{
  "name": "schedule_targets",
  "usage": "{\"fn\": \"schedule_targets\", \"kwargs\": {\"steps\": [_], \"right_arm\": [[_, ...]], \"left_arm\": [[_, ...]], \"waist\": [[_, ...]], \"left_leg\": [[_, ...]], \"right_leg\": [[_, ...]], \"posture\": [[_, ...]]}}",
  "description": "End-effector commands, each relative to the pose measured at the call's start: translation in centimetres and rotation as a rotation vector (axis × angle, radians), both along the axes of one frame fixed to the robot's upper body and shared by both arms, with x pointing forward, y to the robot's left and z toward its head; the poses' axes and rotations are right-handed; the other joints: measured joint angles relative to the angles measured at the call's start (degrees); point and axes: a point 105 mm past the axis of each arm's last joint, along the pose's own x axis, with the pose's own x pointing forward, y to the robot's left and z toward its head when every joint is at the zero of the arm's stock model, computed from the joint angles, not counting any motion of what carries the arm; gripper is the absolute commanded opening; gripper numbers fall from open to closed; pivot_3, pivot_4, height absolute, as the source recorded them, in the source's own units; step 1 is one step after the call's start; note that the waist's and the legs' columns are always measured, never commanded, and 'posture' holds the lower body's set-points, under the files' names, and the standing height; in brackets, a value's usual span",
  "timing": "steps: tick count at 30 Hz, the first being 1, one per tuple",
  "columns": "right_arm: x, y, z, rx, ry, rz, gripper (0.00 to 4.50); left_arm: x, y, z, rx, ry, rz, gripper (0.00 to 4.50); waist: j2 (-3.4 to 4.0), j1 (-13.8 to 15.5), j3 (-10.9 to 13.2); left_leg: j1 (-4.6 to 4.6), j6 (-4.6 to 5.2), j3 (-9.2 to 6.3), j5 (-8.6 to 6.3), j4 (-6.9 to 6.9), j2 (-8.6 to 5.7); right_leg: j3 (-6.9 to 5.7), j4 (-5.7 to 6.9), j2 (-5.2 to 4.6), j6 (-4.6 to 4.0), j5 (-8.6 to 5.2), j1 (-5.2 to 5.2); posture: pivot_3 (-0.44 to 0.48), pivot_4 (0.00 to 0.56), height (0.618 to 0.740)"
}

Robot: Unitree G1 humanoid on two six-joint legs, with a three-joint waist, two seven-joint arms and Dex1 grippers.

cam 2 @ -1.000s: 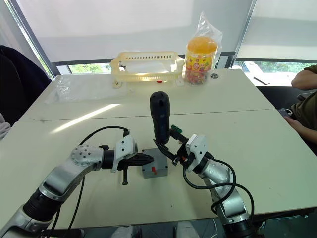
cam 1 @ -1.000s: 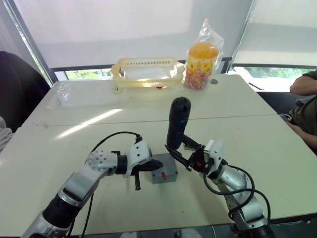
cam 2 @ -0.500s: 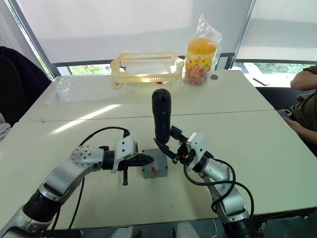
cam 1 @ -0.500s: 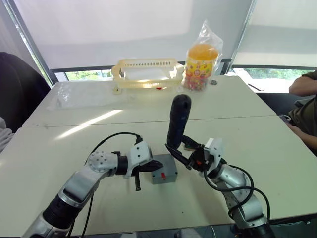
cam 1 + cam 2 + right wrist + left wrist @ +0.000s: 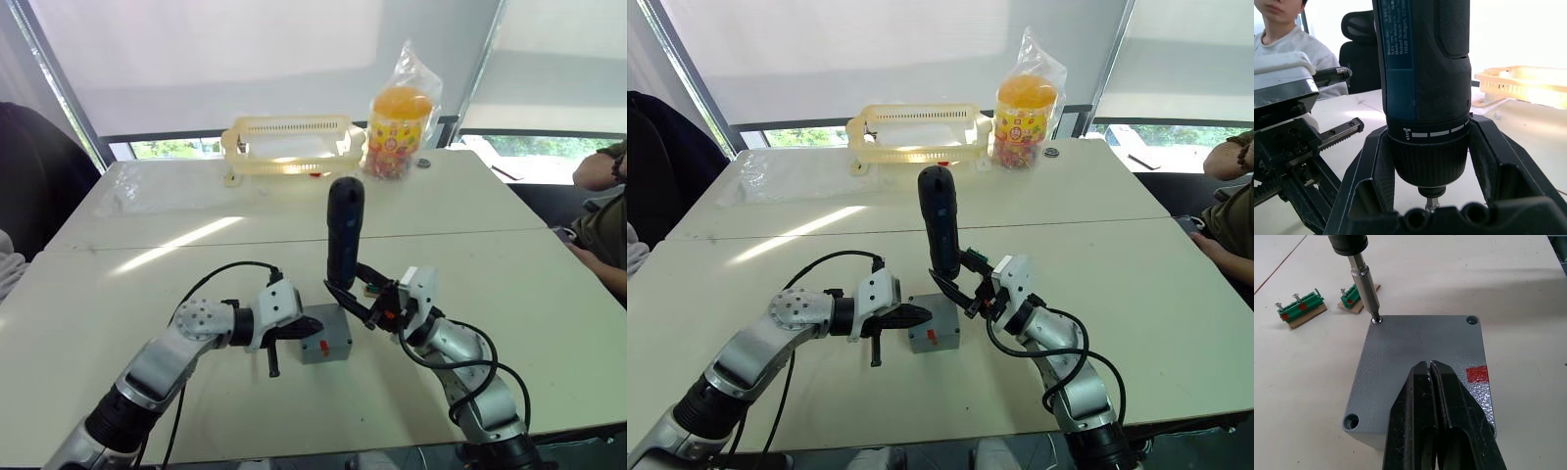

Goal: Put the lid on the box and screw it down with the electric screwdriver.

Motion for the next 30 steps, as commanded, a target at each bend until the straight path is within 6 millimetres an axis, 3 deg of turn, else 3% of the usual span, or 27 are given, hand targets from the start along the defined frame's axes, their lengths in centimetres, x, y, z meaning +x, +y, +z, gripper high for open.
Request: {"fn": "schedule_targets", "kwargs": {"steps": [1, 25, 27, 30], "right_arm": [[0.5, -0.6, -4.6, -0.057, 0.198, -0.044, 1.77], [0.8, -1.2, -3.9, 0.016, 0.173, -0.09, 1.77], [1.0, -1.4, -2.3, 0.049, 0.12, -0.101, 1.77], [0.8, -1.7, 2.3, 0.128, -0.007, -0.105, 1.77]], "left_arm": [[-0.2, 0.9, -2.6, 0.078, 0.09, 0.037, 0.03], [-0.1, 1.0, -2.6, 0.081, 0.089, 0.041, 0.03], [-0.1, 1.0, -2.7, 0.081, 0.089, 0.041, 0.03], [-0.1, 1.0, -2.7, 0.083, 0.091, 0.04, 0.03]], "waist": [[0.02, -0.01, -0.01], [0.09, 0.11, 0.0], [0.11, 0.12, 0.01], [0.31, 0.18, 0.2]], "left_leg": [[0.0, 0.0, -0.05, 0.0, -0.02, 0.02], [-0.11, -0.32, -0.18, -0.23, -0.22, 0.14], [-0.13, -0.32, -0.17, -0.24, -0.28, 0.16], [-0.21, -0.31, -0.16, -0.23, -0.37, 0.18]], "right_leg": [[0.0, -0.07, 0.0, 0.0, 0.0, 0.02], [0.06, -0.75, -0.19, -0.04, 0.02, 0.11], [0.05, -0.86, -0.2, -0.05, 0.02, 0.1], [0.04, -1.08, -0.2, -0.1, 0.06, 0.11]], "posture": [[0.0, 0.15, 0.74], [0.0, 0.15, 0.74], [0.0, 0.15, 0.74], [0.0, 0.15, 0.74]]}}
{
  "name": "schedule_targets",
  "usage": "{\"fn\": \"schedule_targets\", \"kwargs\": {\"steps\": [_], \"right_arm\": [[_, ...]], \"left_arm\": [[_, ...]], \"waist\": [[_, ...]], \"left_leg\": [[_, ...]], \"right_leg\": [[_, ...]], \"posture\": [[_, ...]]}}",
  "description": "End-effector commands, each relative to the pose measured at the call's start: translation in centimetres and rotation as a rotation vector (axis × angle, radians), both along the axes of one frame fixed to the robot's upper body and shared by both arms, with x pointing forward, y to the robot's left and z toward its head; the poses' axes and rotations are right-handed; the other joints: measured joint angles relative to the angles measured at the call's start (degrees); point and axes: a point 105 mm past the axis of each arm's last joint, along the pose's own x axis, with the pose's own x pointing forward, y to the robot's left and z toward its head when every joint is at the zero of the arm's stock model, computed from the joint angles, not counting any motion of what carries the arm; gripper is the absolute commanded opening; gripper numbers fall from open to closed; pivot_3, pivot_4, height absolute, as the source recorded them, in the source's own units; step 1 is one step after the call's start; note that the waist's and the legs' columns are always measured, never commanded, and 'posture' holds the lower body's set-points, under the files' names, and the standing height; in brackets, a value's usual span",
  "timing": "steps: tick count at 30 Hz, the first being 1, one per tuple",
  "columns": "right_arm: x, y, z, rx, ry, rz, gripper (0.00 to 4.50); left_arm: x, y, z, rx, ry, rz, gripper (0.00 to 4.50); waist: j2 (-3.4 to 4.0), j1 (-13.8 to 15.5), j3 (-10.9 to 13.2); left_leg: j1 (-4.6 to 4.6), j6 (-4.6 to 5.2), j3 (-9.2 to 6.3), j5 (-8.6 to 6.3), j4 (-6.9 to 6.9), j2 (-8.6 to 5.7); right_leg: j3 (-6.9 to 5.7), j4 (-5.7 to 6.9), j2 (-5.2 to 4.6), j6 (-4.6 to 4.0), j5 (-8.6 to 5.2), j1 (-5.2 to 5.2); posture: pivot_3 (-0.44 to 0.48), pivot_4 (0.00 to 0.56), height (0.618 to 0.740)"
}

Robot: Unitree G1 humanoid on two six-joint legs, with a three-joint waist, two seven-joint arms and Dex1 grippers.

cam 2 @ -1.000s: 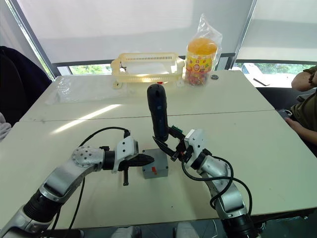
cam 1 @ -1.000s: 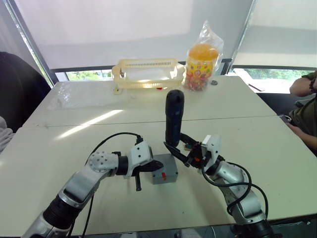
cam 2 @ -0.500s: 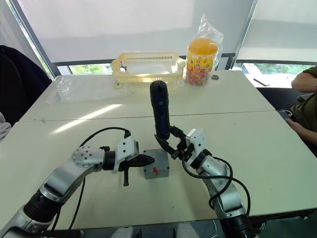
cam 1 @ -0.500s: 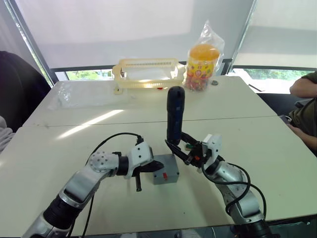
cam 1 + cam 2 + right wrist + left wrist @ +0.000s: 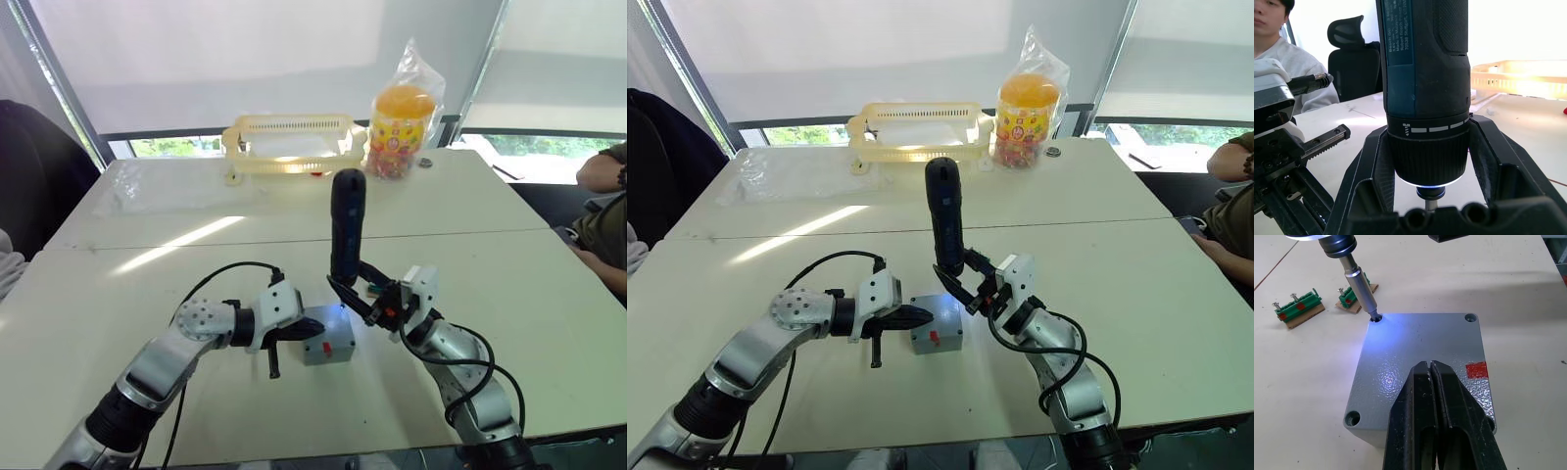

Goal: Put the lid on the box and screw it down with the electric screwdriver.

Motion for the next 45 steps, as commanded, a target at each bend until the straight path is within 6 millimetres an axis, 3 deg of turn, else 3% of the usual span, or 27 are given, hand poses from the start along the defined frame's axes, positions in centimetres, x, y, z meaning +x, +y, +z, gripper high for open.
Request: {"fn": "schedule_targets", "kwargs": {"steps": [1, 5, 12, 15, 19, 21, 25, 28, 31, 35, 39, 45], "right_arm": [[0.0, -1.0, 3.2, 0.05, -0.058, -0.043, 1.77], [-1.0, -1.0, 6.8, 0.078, -0.126, -0.029, 1.77], [-1.8, -1.8, 13.7, 0.236, -0.184, -0.021, 1.77], [-0.9, -3.0, 14.9, 0.313, -0.098, -0.044, 1.77], [0.6, -4.6, 13.7, 0.346, 0.12, -0.066, 1.77], [1.0, -5.4, 12.6, 0.267, 0.257, -0.062, 1.77], [0.6, -8.4, 11.0, 0.078, 0.532, -0.038, 1.77], [-0.5, -11.5, 8.4, -0.053, 0.798, -0.081, 1.77], [-1.4, -14.6, 6.1, -0.137, 1.008, -0.179, 1.77], [-1.4, -16.9, 4.2, -0.173, 1.161, -0.272, 1.77], [-1.0, -17.8, 1.7, -0.183, 1.273, -0.319, 1.77], [0.5, -17.6, 0.0, -0.259, 1.291, -0.362, 1.77]], "left_arm": [[-0.1, 1.2, -3.0, 0.086, 0.098, 0.051, 0.03], [-0.1, 1.2, -3.1, 0.085, 0.104, 0.049, 0.03], [-0.1, 1.5, -2.7, 0.071, 0.107, 0.047, 0.03], [0.0, 1.3, -1.2, 0.009, 0.106, 0.045, 0.03], [0.3, 1.4, 1.4, -0.089, 0.102, 0.047, 0.03], [0.3, 1.9, 3.5, -0.135, 0.097, 0.042, 0.03], [-0.4, 3.1, 7.1, -0.16, 0.082, 0.008, 0.03], [-1.4, 3.9, 8.3, -0.107, 0.063, -0.021, 0.03], [-2.7, 4.9, 8.0, -0.009, 0.05, -0.031, 0.03], [-3.7, 5.6, 6.9, 0.034, 0.066, -0.008, 0.03], [-3.8, 5.8, 5.4, 0.019, 0.085, 0.063, 0.03], [-3.5, 6.2, 3.5, -0.004, 0.097, 0.16, 0.03]], "waist": [[0.23, 0.01, 0.2], [0.33, 0.63, 0.26], [0.37, 1.36, 0.47], [0.29, 1.3, 0.55], [0.22, 1.3, 0.79], [0.36, 1.27, 1.22], [0.49, 1.35, 2.11], [0.45, 1.47, 2.36], [0.43, 1.24, 2.38], [0.46, 0.9, 2.4], [0.5, 1.13, 2.42], [0.5, 0.99, 2.43]], "left_leg": [[-0.09, 0.0, 0.02, 0.0, 0.0, 0.0], [-1.07, 0.21, 0.26, 0.14, 0.15, -0.01], [-1.04, 0.22, 0.38, 0.15, 0.09, 0.02], [-1.0, 0.22, 0.4, 0.15, 0.16, 0.04], [-1.02, 0.23, 0.41, 0.15, 0.19, 0.05], [-1.12, 0.24, 0.44, 0.16, 0.19, 0.04], [-2.01, 0.28, 0.53, 0.18, 0.54, 0.0], [-2.05, 0.42, 0.53, 0.1, 0.51, -0.06], [-2.06, 0.7, 0.6, -0.07, 0.49, -0.12], [-2.01, 1.01, 0.74, -0.25, 0.5, -0.08], [-1.98, 0.99, 0.73, -0.23, 0.6, 0.02], [-1.97, 0.8, 0.85, -0.12, 0.79, 0.03]], "right_leg": [[0.0, -0.08, -0.01, -0.08, 0.05, -0.04], [-0.04, 0.02, -0.06, -0.27, 0.35, -1.06], [-0.2, 0.42, 0.23, 0.0, 0.38, -1.3], [-0.22, 0.46, 0.26, -0.02, 0.38, -1.24], [-0.21, 0.44, 0.24, -0.02, 0.38, -1.23], [-0.2, 0.45, 0.23, -0.02, 0.38, -1.32], [-0.24, 0.66, 0.29, 0.23, 0.55, -2.13], [-0.32, 0.64, 0.33, 0.32, 0.58, -2.12], [-0.33, 0.54, 0.34, 0.44, 0.52, -2.09], [-0.24, 0.53, 0.42, 0.47, 0.49, -2.14], [-0.23, 0.56, 0.57, 0.41, 0.5, -2.14], [-0.1, 0.56, 0.61, 0.12, 0.58, -2.1]], "posture": [[0.0, 0.15, 0.74], [0.0, 0.15, 0.74], [0.0, 0.15, 0.74], [0.0, 0.15, 0.74], [0.0, 0.15, 0.74], [0.0, 0.15, 0.74], [0.0, 0.15, 0.74], [0.0, 0.15, 0.74], [0.0, 0.15, 0.74], [0.0, 0.15, 0.74], [0.0, 0.15, 0.74], [0.0, 0.15, 0.74]]}}
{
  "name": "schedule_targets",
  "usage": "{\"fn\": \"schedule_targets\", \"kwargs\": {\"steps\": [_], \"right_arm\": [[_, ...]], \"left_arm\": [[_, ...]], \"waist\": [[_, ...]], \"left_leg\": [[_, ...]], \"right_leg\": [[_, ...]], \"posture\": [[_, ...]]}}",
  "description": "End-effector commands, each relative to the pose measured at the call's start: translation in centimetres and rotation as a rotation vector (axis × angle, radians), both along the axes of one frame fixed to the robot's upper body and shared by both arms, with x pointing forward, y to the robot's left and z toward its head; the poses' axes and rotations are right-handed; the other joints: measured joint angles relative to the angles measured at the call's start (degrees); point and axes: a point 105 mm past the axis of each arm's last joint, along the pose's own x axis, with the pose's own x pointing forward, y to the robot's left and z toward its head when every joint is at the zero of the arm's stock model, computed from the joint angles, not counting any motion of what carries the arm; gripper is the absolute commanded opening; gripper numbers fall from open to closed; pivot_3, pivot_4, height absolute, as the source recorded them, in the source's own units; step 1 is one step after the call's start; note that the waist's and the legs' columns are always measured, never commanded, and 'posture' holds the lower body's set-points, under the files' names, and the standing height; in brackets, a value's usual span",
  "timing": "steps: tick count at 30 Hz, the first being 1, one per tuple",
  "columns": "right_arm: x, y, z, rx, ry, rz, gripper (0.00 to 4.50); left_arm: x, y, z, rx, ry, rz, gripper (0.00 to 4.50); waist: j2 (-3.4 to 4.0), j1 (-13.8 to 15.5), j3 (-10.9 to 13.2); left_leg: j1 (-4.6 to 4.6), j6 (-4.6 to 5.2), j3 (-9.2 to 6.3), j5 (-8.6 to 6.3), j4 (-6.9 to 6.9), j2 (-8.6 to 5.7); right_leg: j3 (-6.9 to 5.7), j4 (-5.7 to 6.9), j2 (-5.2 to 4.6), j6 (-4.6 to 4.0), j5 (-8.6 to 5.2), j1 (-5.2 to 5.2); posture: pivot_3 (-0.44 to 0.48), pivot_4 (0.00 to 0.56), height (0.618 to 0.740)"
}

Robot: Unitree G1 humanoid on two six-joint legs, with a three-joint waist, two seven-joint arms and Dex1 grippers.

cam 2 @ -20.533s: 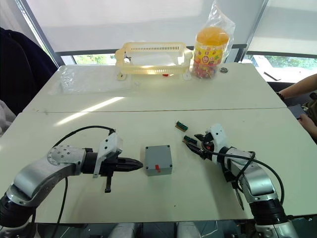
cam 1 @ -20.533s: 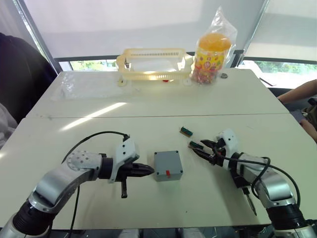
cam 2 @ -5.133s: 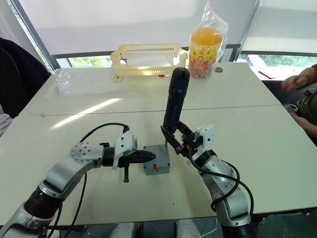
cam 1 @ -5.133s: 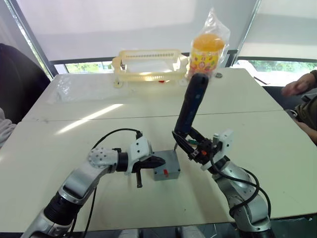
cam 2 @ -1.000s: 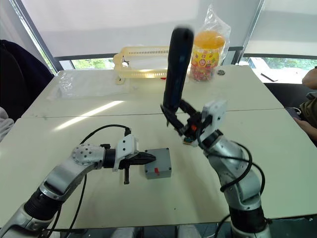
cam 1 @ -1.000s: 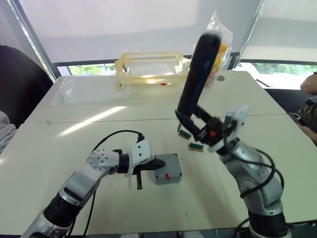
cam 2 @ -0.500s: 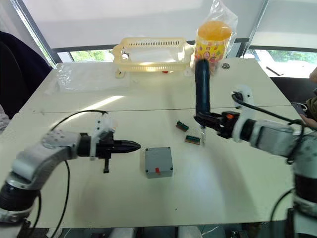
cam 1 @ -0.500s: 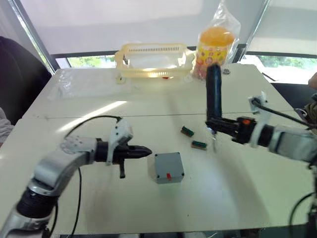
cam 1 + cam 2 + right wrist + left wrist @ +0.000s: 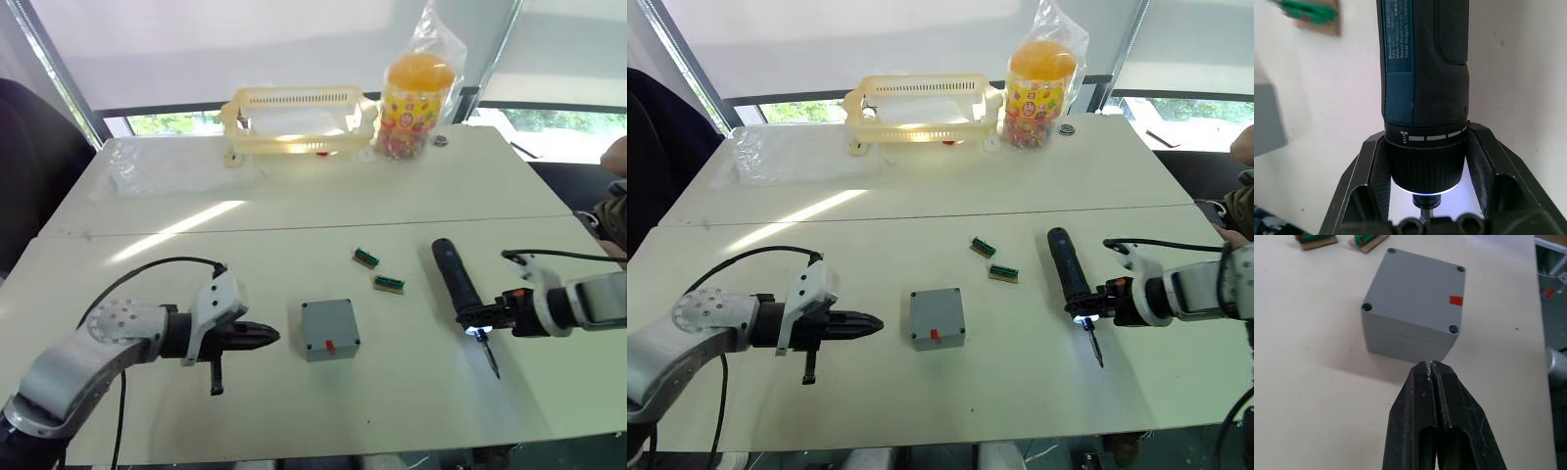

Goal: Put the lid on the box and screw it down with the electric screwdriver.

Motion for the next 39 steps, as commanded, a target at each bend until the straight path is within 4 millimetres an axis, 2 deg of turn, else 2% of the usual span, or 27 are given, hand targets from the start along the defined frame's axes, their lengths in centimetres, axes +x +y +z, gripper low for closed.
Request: {"fn": "schedule_targets", "kwargs": {"steps": [1, 2, 4, 8, 11, 15, 17, 18, 19, 20, 24, 27, 32, 39], "right_arm": [[1.2, -0.3, 1.0, -0.038, -0.061, 0.003, 1.77], [1.3, -0.4, 0.8, -0.051, -0.058, 0.001, 1.77], [1.5, -0.8, 0.4, -0.082, -0.065, 0.003, 2.8], [2.1, -1.2, 0.7, -0.12, -0.128, 0.019, 4.45], [3.2, -1.6, 1.5, -0.181, -0.251, 0.046, 4.45], [5.1, -0.9, 5.4, -0.159, -0.563, 0.103, 4.45], [3.5, 3.1, 8.1, -0.019, -0.726, 0.287, 4.45], [2.1, 5.0, 8.2, 0.039, -0.745, 0.381, 4.45], [0.6, 6.8, 7.6, 0.072, -0.747, 0.474, 4.45], [-0.4, 7.8, 7.0, 0.085, -0.739, 0.523, 4.45], [-4.0, 11.1, 2.7, 0.124, -0.645, 0.662, 4.45], [-5.0, 12.1, 0.8, 0.121, -0.615, 0.698, 4.45], [-5.9, 14.2, -0.7, 0.21, -0.582, 0.712, 4.45], [-6.5, 16.5, -1.1, 0.304, -0.556, 0.713, 4.45]], "left_arm": [[0.0, 0.2, 0.1, -0.002, -0.04, 0.032, 0.03], [0.0, 0.2, 0.0, -0.004, -0.04, 0.038, 0.03], [0.1, 0.2, -0.2, -0.01, -0.042, 0.053, 0.0], [1.0, 0.3, -0.3, -0.03, -0.047, 0.107, 0.0], [1.5, -0.1, -0.2, -0.068, -0.044, 0.126, 0.0], [1.9, -0.9, -0.9, -0.078, -0.035, 0.131, 0.0], [2.5, -1.2, -1.8, -0.064, -0.035, 0.127, 0.0], [2.9, -1.5, -2.1, -0.068, -0.029, 0.125, 0.0], [3.2, -1.8, -2.4, -0.075, -0.023, 0.121, 0.0], [3.4, -1.9, -2.5, -0.081, -0.019, 0.118, 0.0], [3.7, -2.7, -3.5, -0.049, -0.014, 0.071, 0.0], [4.0, -3.1, -3.6, -0.052, -0.012, 0.049, 0.0], [4.8, -3.7, -4.1, -0.053, -0.021, 0.032, 0.0], [6.3, -5.0, -4.3, -0.053, -0.066, -0.003, 0.0]], "waist": [[0.0, 0.06, 0.0], [-0.02, 0.14, 0.01], [-0.04, 0.25, 0.0], [-0.08, 0.33, -0.02], [-0.07, 0.46, -0.02], [-0.06, 0.35, -0.02], [-0.02, 0.35, -0.03], [0.02, 0.45, -0.05], [0.02, 0.41, -0.06], [-0.02, 0.47, -0.06], [-0.11, 0.64, -0.11], [-0.1, 0.46, -0.11], [-0.13, 0.43, -0.15], [-0.14, 0.62, -0.15]], "left_leg": [[0.0, -0.01, 0.0, 0.0, 0.04, 0.0], [0.0, -0.01, 0.01, 0.0, 0.04, 0.0], [-0.01, -0.01, 0.0, 0.0, 0.1, 0.01], [0.01, -0.01, 0.0, 0.0, 0.39, 0.0], [0.0, -0.02, 0.01, -0.01, 0.69, -0.02], [0.0, -0.02, 0.07, 0.0, 0.7, -0.03], [0.0, -0.02, 0.07, 0.0, 0.64, 0.0], [0.0, -0.02, 0.04, 0.0, 0.56, 0.01], [0.0, -0.01, -0.01, -0.01, 0.54, 0.04], [0.0, 0.0, -0.07, -0.02, 0.58, 0.16], [-0.01, 0.02, -0.26, -0.03, 0.6, 0.26], [-0.01, -0.01, -0.12, -0.01, 0.71, 0.24], [0.08, -0.09, -0.05, 0.04, 0.79, 0.26], [0.05, -0.14, -0.13, 0.07, 0.79, 0.25]], "right_leg": [[0.0, 0.01, 0.0, 0.1, 0.06, 0.0], [0.01, 0.0, 0.0, 0.15, 0.08, 0.02], [0.0, 0.0, 0.0, 0.16, 0.09, 0.04], [-0.01, -0.01, 0.0, 0.2, 0.15, 0.22], [0.0, -0.02, -0.03, 0.1, 0.22, 0.34], [0.05, -0.02, -0.04, 0.38, 0.4, 0.34], [0.04, 0.0, 0.0, 0.56, 0.5, 0.27], [0.04, 0.02, 0.02, 0.59, 0.52, 0.24], [0.03, 0.06, 0.1, 0.6, 0.52, 0.24], [0.03, 0.09, 0.26, 0.6, 0.52, 0.26], [-0.06, 0.1, 0.39, 0.57, 0.52, 0.31], [0.03, 0.09, 0.33, 0.51, 0.54, 0.33], [0.06, 0.07, 0.34, 0.18, 0.54, 0.37], [0.03, 0.08, 0.37, 0.37, 0.65, 0.39]], "posture": [[0.0, 0.15, 0.74], [0.0, 0.15, 0.74], [0.0, 0.15, 0.74], [0.0, 0.15, 0.74], [0.0, 0.15, 0.74], [0.0, 0.15, 0.74], [0.0, 0.15, 0.74], [0.0, 0.15, 0.74], [0.0, 0.15, 0.74], [0.0, 0.15, 0.74], [0.0, 0.15, 0.74], [0.0, 0.15, 0.74], [0.0, 0.15, 0.74], [0.0, 0.15, 0.74]]}}
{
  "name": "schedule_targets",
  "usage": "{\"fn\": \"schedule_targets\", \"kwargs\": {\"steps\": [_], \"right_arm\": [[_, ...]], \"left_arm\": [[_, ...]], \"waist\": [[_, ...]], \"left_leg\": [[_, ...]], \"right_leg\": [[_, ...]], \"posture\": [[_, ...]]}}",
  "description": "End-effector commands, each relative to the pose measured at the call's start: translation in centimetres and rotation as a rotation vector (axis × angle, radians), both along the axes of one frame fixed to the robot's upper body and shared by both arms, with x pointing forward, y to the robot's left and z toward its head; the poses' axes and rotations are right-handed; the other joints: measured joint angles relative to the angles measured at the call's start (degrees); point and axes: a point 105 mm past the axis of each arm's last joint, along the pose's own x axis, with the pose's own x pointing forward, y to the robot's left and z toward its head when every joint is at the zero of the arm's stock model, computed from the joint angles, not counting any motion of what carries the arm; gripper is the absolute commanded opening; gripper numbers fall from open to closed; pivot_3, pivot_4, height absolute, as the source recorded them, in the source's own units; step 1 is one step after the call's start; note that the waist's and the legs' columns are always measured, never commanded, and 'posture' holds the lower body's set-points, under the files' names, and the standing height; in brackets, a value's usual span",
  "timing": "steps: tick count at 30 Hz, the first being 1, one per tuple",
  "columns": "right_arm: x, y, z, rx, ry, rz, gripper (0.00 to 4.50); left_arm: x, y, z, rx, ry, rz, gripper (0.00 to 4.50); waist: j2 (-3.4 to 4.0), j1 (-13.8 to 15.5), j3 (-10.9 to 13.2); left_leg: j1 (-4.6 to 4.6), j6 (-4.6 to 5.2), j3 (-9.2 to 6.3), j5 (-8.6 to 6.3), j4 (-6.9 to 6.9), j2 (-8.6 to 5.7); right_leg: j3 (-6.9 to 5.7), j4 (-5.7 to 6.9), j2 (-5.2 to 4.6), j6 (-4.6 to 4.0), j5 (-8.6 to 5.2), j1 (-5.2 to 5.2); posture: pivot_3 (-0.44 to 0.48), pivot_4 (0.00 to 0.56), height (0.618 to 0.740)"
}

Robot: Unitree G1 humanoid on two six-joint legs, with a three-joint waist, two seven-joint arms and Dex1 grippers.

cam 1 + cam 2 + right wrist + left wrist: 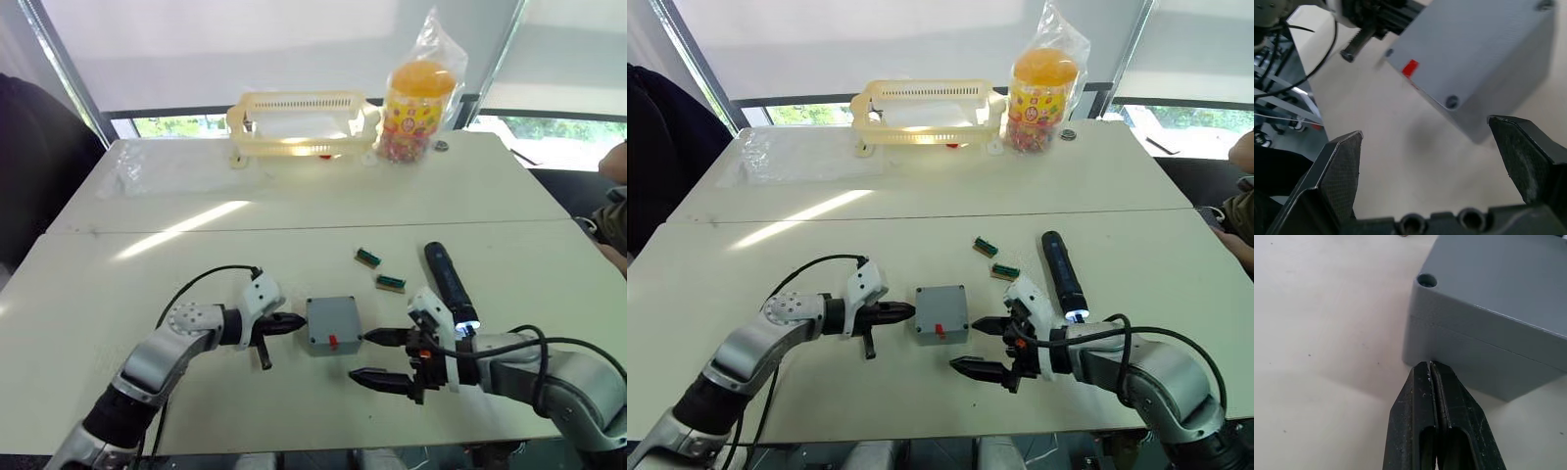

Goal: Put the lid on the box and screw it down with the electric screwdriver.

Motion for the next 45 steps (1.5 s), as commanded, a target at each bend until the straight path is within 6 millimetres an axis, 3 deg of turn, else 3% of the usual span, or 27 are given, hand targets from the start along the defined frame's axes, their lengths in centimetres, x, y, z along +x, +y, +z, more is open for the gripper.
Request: {"fn": "schedule_targets", "kwargs": {"steps": [1, 7, 12, 16, 21, 24, 28, 45], "right_arm": [[-0.7, 1.5, 0.9, 0.047, -0.012, 0.051, 4.45], [-0.9, 3.3, 1.0, 0.103, 0.005, 0.039, 4.45], [-0.3, 1.0, 1.7, 0.009, -0.092, -0.015, 4.45], [0.4, -0.1, 1.9, -0.047, -0.173, -0.011, 4.45], [1.8, 0.5, 1.7, -0.031, -0.242, 0.038, 4.45], [2.1, 1.2, 1.1, -0.025, -0.248, 0.08, 4.45], [2.1, 1.8, 0.2, -0.026, -0.242, 0.135, 4.45], [1.2, 2.4, -0.6, -0.019, -0.213, 0.126, 4.45]], "left_arm": [[0.4, -1.2, 0.6, -0.008, -0.059, -0.057, 0.0], [2.9, -1.6, 0.9, 0.003, -0.125, -0.055, 0.0], [3.7, 0.8, 1.8, 0.026, -0.156, 0.012, 0.0], [2.5, 2.6, 2.3, 0.052, -0.145, 0.026, 0.0], [-1.6, 4.6, 2.0, 0.086, -0.055, 0.017, 0.0], [-3.2, 4.4, 1.7, 0.077, -0.006, 0.004, 0.0], [-3.6, 3.6, 1.1, 0.063, 0.007, 0.023, 0.0], [-0.2, 1.4, 0.8, 0.029, -0.082, 0.057, 0.0]], "waist": [[-0.01, -0.11, -0.01], [-0.01, -0.16, -0.01], [0.0, -0.28, -0.01], [0.0, -0.43, -0.01], [0.0, -0.65, -0.02], [0.0, -0.19, -0.02], [-0.02, 0.03, -0.03], [-0.03, -0.18, -0.04]], "left_leg": [[0.0, -0.01, 0.0, 0.01, 0.01, 0.0], [0.02, -0.01, -0.07, 0.01, -0.01, 0.01], [0.02, -0.01, -0.05, 0.01, -0.02, 0.01], [0.04, -0.01, -0.06, 0.01, -0.05, 0.03], [0.04, -0.01, -0.04, 0.01, -0.05, 0.06], [0.05, -0.01, -0.04, 0.01, -0.04, 0.07], [0.05, -0.03, -0.08, 0.02, 0.03, 0.05], [0.08, -0.04, -0.07, 0.03, 0.02, 0.04]], "right_leg": [[0.0, 0.0, 0.0, 0.0, 0.0, 0.0], [-0.03, 0.09, 0.07, 0.02, 0.01, -0.02], [-0.02, 0.1, 0.04, 0.03, 0.02, -0.04], [-0.03, 0.15, 0.06, 0.03, 0.02, -0.08], [-0.02, 0.18, 0.05, 0.03, 0.02, -0.08], [-0.03, 0.2, 0.04, 0.02, 0.02, -0.08], [-0.05, 0.19, 0.03, 0.01, 0.01, 0.02], [-0.05, 0.29, 0.05, 0.02, 0.02, -0.02]], "posture": [[0.0, 0.15, 0.74], [0.0, 0.15, 0.74], [0.0, 0.15, 0.74], [0.0, 0.15, 0.74], [0.0, 0.15, 0.74], [0.0, 0.15, 0.74], [0.0, 0.15, 0.74], [0.0, 0.15, 0.74]]}}
